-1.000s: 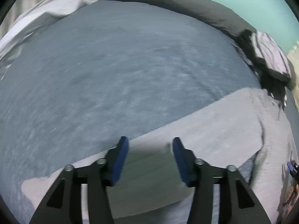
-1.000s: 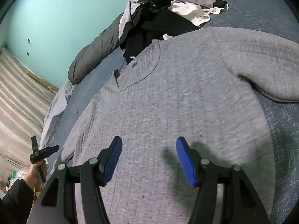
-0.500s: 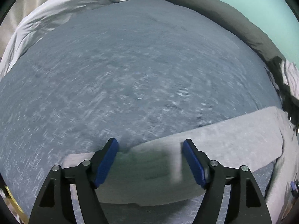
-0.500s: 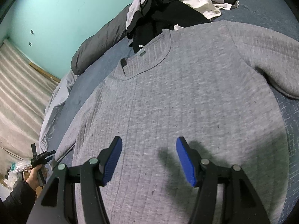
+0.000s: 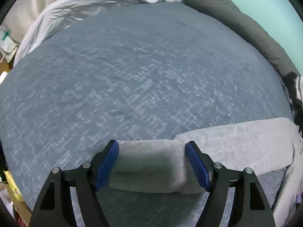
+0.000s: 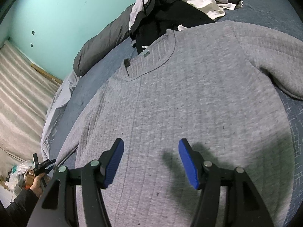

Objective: Fold clothes
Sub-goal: 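Grasp the sleeve cuff with the left gripper and pull it straight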

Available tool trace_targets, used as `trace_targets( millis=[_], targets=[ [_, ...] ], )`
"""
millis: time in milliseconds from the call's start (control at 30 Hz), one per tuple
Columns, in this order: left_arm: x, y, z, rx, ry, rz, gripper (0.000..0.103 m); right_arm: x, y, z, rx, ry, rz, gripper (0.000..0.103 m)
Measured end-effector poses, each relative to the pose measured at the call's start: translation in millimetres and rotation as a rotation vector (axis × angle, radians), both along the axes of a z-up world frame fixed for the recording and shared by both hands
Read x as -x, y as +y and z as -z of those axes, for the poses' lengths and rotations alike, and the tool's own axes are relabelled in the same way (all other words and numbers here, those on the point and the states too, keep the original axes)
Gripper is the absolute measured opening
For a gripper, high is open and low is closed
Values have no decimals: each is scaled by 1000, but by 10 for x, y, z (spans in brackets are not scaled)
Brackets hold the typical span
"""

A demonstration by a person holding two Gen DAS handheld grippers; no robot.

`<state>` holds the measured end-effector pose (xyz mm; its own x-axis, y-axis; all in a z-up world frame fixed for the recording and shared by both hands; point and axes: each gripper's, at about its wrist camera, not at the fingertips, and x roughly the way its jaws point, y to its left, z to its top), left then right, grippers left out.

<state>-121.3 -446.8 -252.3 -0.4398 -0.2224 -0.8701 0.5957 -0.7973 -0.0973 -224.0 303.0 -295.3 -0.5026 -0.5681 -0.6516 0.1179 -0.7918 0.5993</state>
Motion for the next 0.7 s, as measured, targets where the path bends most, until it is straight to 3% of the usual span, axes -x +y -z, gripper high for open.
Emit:
trace_targets(
  millis=[67, 133, 300, 400, 467, 567, 700],
  targets=[
    [-138, -50, -33, 32, -8, -41, 78, -7, 1, -9, 3, 2, 1, 61],
    [-211, -102, -18, 3, 14, -54, 78, -15, -2, -20, 5, 5, 1, 61],
    [-234, -62, 24, -25, 22, -11, 77, -24, -23, -23, 4, 6, -4, 61],
    [-134, 62, 8, -29, 23, 69, 45, -17, -23, -18, 4, 5, -2, 61],
    [-61, 154, 20, -39, 13, 106, 16, -16, -26, -11, 3, 3, -3, 61],
    [14, 172, -50, -23, 19, 124, 8, -18, -29, 3, 3, 0, -4, 61],
    [148, 161, -245, 50, 21, 135, 7, -13, -27, -4, 2, 3, -2, 61]
  ],
)
